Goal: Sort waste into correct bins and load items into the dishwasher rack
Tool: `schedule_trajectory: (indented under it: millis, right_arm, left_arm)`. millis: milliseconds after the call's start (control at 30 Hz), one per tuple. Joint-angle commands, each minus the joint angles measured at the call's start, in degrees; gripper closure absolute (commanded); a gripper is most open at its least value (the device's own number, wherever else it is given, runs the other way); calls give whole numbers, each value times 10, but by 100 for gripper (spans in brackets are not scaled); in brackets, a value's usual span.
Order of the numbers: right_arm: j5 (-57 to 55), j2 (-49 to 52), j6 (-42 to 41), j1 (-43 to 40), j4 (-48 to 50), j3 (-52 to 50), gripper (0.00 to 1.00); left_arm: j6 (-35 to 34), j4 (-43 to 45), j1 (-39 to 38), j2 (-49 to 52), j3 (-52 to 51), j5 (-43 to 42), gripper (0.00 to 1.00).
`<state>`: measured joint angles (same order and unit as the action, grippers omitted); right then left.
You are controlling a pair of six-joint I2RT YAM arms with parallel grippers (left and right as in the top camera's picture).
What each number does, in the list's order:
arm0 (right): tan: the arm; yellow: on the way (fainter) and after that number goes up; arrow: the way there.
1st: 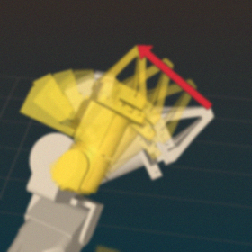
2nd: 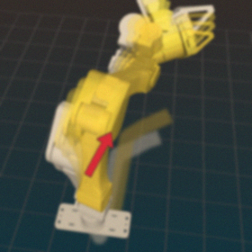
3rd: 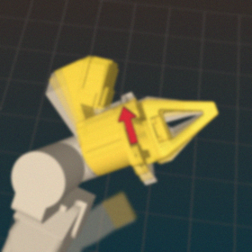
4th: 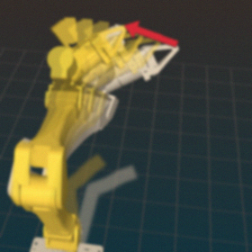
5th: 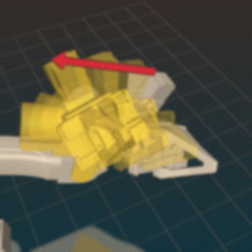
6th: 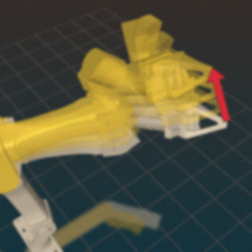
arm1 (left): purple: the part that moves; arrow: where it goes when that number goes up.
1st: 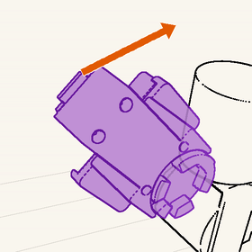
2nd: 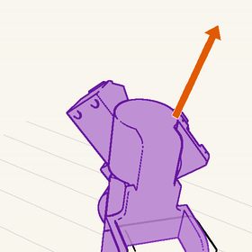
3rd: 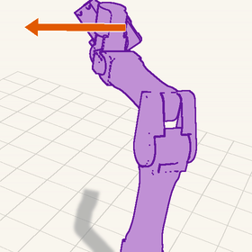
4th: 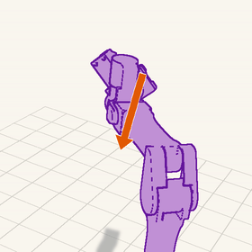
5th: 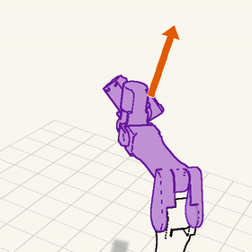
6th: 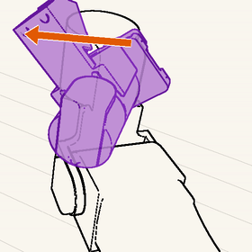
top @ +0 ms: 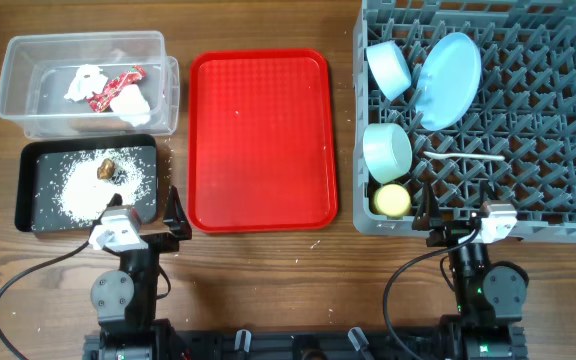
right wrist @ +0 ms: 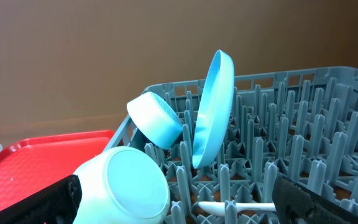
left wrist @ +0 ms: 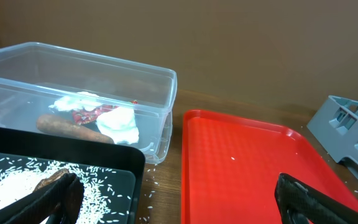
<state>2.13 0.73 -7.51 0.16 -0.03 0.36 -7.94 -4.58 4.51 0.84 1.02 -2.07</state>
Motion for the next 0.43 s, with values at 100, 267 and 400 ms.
schedule_trajectory:
  millis: [100, 267, 400]
  right_arm:
    - [7, -5, -4, -1, 2, -1, 0]
    - [7, -5, -4, -1, 2, -1, 0]
    - [7, -5, -4, -1, 2, -1, 0]
  left_arm:
    - [11, 3, 1, -5, -7, -9, 0]
    - [11, 3, 1, -5, -7, -9, 0]
    - [11, 3, 1, -5, -7, -9, 0]
